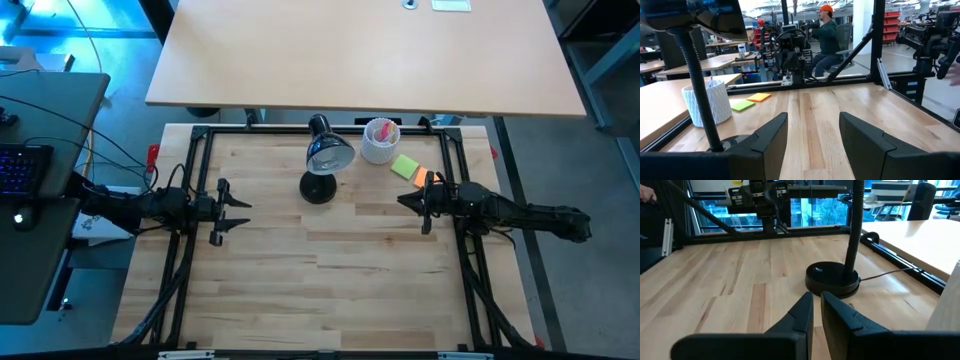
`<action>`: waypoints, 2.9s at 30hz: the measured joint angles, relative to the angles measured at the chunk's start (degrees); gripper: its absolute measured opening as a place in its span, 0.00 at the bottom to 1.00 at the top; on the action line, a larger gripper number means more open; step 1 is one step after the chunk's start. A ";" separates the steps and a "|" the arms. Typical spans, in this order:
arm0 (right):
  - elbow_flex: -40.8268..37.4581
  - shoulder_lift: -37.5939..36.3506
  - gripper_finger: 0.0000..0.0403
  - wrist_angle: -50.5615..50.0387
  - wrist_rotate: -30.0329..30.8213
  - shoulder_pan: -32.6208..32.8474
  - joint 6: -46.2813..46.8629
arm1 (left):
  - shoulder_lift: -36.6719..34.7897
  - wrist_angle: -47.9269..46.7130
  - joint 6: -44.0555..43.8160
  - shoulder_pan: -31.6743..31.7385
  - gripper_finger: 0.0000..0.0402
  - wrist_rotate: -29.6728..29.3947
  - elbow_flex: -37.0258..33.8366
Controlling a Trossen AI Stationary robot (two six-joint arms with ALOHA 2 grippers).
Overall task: Screw lightbulb
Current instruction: Remove the lightbulb from the desk lamp
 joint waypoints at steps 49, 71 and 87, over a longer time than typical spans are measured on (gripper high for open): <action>11.99 34.74 0.08 63.81 9.54 15.50 15.77 | 0.24 4.68 -11.47 -0.01 0.43 -0.04 0.00; 64.72 68.45 0.08 -4.37 11.82 10.60 12.41 | 0.27 5.60 -14.53 -0.01 0.43 -3.23 0.00; 70.99 71.78 0.08 -16.61 15.85 22.54 -2.90 | 4.39 3.35 -14.52 -0.72 0.43 -17.77 0.00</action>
